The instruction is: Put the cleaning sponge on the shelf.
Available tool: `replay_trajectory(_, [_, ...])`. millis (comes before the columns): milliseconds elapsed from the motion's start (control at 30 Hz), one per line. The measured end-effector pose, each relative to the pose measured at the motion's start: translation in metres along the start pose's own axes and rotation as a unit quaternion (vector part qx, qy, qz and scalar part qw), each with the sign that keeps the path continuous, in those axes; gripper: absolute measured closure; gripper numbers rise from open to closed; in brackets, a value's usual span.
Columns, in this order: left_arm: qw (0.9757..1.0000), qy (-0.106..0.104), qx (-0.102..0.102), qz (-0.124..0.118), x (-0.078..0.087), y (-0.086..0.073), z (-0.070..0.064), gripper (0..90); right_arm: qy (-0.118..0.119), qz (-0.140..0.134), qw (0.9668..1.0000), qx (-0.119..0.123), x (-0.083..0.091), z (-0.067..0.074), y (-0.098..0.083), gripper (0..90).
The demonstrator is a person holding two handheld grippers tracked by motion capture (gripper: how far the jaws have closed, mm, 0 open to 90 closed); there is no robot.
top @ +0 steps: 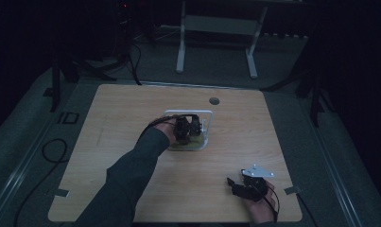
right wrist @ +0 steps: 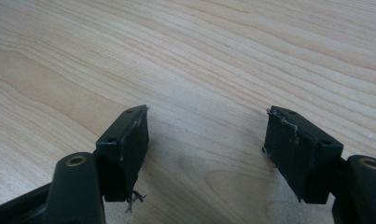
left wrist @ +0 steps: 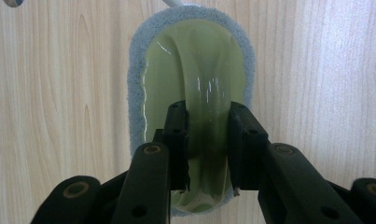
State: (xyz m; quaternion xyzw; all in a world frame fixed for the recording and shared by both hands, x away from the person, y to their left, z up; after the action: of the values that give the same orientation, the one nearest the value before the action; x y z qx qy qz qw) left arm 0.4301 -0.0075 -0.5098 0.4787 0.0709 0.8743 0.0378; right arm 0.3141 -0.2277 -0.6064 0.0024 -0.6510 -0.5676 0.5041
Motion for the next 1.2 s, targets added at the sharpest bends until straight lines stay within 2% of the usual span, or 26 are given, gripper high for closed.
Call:
replay_trajectory(233, [1.0,0.004,0.006,0.001,-0.005,0.001,-0.001,71.7,0.0,0.0,1.0,0.0,0.0,0.0,0.0,29.9])
replay_trajectory(400, [1.0,0.005,-0.001,0.003,-0.009,0.003,-0.002,71.7,0.0,0.0,1.0,0.0,0.0,0.0,0.0,30.0])
replay_trajectory(500, [0.9999,0.013,-0.008,0.003,-0.013,0.005,-0.002,71.7,0.0,0.0,1.0,0.0,0.0,0.0,0.0,29.9])
replay_trajectory(800, [0.9997,0.018,-0.014,0.008,-0.015,0.005,-0.002,71.5,0.0,0.0,1.0,-0.001,0.0,0.0,0.0,29.9])
replay_trajectory(967, [0.9995,0.026,-0.015,0.011,-0.016,0.005,-0.001,71.2,0.0,0.0,1.0,-0.001,0.0,0.0,0.0,29.9])
replay_trajectory(1000, [0.9992,0.036,-0.015,0.008,-0.017,0.006,-0.002,71.2,0.0,0.0,1.0,-0.001,0.0,0.0,0.0,29.9])
replay_trajectory(1200, [0.9982,0.054,-0.021,0.013,-0.02,0.006,0.0,71.1,0.0,0.0,1.0,-0.001,0.0,0.0,0.0,30.0])
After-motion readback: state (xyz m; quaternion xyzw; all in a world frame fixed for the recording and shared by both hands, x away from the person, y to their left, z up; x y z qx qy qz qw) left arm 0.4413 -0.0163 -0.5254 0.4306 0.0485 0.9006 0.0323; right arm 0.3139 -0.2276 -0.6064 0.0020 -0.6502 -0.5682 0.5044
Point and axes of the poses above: each handheld gripper's, and its own axes: x roughly backward along the jaws, y roughly out of its top, z roughly to its left, the point moved 7 cm from there along -x, roughly forward along the jaws, and after that the axes turned 14 degrees about y, right-handed, at the moved point
